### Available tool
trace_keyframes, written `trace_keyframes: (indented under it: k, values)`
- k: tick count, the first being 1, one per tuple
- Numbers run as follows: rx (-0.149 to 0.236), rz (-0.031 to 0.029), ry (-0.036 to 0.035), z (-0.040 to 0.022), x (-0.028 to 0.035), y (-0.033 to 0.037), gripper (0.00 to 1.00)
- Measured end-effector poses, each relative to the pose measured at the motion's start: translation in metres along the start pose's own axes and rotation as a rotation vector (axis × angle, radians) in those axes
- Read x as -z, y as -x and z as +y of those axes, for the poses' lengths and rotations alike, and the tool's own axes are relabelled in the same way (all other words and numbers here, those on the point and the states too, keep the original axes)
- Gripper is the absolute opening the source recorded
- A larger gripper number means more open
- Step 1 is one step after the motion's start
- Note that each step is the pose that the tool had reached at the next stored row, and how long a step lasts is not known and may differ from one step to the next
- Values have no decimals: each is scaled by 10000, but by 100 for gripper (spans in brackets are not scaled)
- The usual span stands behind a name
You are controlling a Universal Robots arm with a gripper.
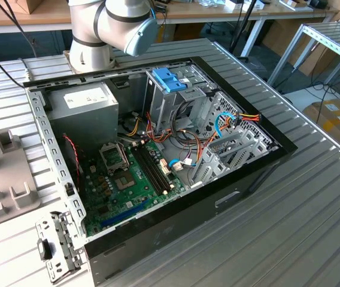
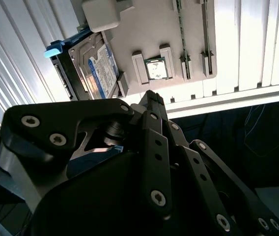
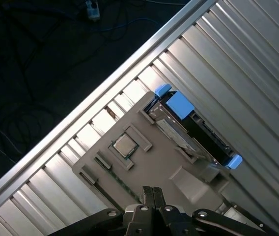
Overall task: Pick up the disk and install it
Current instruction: 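Pick up the disk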
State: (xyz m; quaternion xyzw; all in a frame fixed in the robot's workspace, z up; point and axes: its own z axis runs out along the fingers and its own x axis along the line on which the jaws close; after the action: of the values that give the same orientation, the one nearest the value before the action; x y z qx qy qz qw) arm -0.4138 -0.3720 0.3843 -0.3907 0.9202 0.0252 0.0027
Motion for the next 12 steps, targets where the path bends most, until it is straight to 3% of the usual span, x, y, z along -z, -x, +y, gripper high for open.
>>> trace_keyframes:
  k: [12]
  values:
    - [415, 18, 10, 0, -1, 0, 11]
